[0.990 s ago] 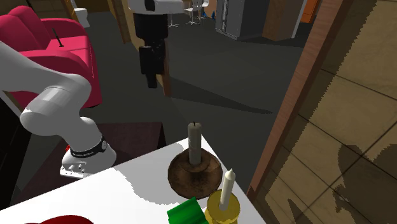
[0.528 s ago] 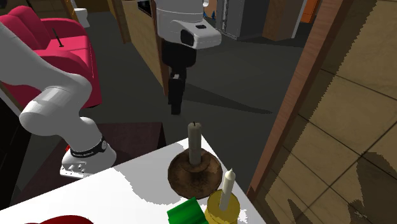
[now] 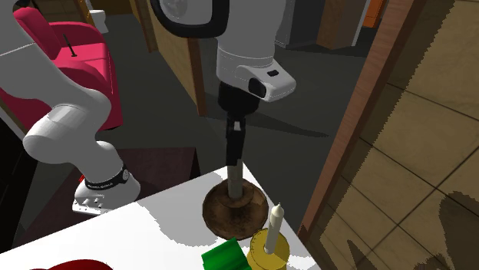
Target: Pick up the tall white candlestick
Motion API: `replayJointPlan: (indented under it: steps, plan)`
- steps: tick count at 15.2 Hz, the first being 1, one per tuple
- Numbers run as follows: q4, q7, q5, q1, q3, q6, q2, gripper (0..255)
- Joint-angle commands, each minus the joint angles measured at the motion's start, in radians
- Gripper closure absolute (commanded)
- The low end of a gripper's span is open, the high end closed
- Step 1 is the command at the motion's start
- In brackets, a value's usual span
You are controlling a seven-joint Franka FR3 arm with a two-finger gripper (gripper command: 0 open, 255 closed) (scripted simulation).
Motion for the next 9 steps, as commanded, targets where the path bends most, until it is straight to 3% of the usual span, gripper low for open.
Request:
replayJointPlan:
  steps: [1, 5, 6, 9]
  plan:
    - [-0.022, -0.002, 0.000, -0.001, -0.003, 0.028, 0.005, 0]
    - [-0.052, -0.001, 0.000, -0.002, -0.005, 0.063, 0.011, 0]
    - [-0.050, -0.001, 0.000, -0.001, -0.004, 0.062, 0.011, 255]
    - [-0.051, 0.000, 0.000, -0.001, -0.004, 0.061, 0.010, 255]
